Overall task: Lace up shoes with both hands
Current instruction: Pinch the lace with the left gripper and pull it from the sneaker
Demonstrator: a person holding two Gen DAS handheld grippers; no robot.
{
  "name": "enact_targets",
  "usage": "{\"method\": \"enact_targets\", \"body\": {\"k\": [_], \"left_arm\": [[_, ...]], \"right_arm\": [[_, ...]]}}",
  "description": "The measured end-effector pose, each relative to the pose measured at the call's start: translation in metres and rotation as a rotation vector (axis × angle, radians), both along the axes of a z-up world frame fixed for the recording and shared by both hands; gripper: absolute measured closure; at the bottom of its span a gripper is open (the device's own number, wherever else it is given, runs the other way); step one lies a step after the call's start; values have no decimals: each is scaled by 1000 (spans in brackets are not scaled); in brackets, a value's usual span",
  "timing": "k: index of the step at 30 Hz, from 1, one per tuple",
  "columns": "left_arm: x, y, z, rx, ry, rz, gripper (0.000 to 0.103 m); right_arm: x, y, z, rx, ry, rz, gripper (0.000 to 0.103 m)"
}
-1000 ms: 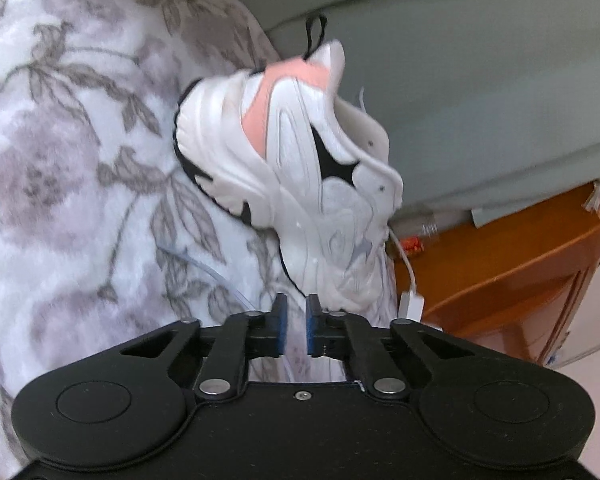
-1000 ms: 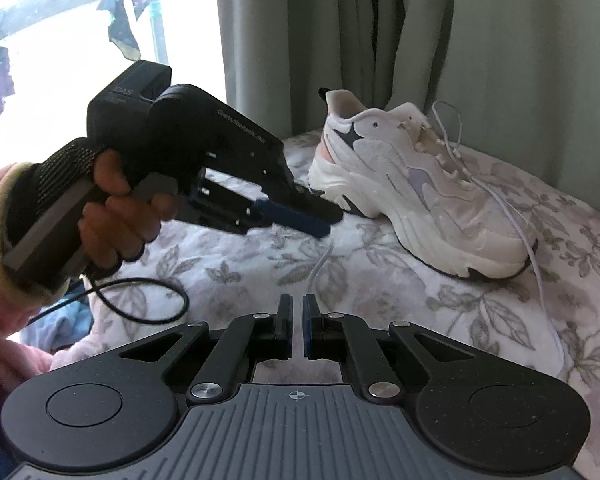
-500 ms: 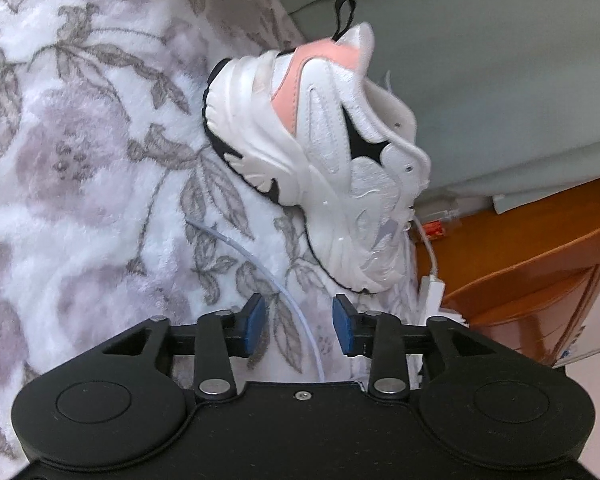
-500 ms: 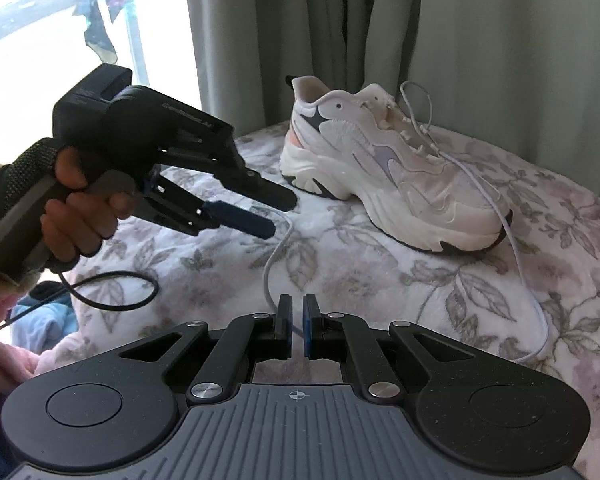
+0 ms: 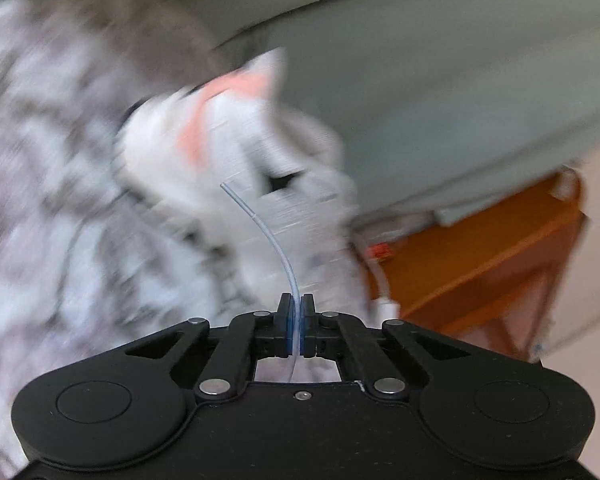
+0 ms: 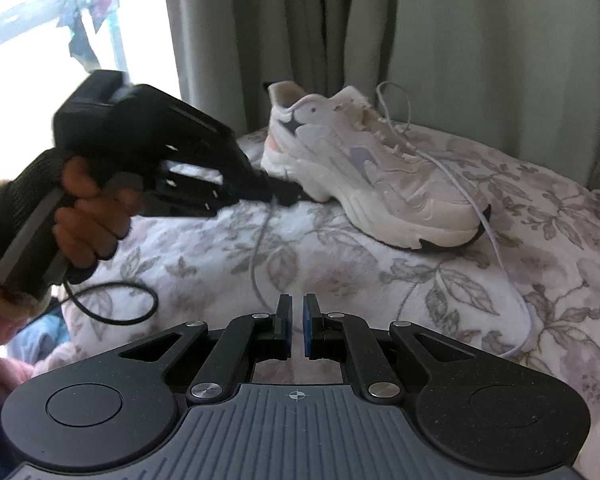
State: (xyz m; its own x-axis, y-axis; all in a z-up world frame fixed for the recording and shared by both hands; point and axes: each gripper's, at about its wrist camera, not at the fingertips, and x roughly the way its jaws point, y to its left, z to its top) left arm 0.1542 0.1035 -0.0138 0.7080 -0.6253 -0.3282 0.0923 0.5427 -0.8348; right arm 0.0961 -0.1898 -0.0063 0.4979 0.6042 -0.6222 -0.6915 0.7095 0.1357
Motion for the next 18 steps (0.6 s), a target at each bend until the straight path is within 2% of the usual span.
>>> {"method": "enact_targets", "body": {"k": [5, 7, 9, 14, 18], "left_arm": [[-7, -11, 21, -1, -143, -80, 103], [-7, -18, 26, -7, -175, -115, 103], [-6, -29, 29, 2, -195, -155, 103], [-2, -50, 30, 14, -215, -227, 103], [-10, -52, 37, 42, -222, -260, 103]], "right_arm": [[2, -7, 15, 135, -17, -12, 96], [0, -6, 22, 168, -41, 9, 87], [-4, -3, 27, 171, -68, 27, 81], [-5, 2, 29, 163, -99, 11, 81], [-3, -3, 30, 178, -110, -37, 81]]}}
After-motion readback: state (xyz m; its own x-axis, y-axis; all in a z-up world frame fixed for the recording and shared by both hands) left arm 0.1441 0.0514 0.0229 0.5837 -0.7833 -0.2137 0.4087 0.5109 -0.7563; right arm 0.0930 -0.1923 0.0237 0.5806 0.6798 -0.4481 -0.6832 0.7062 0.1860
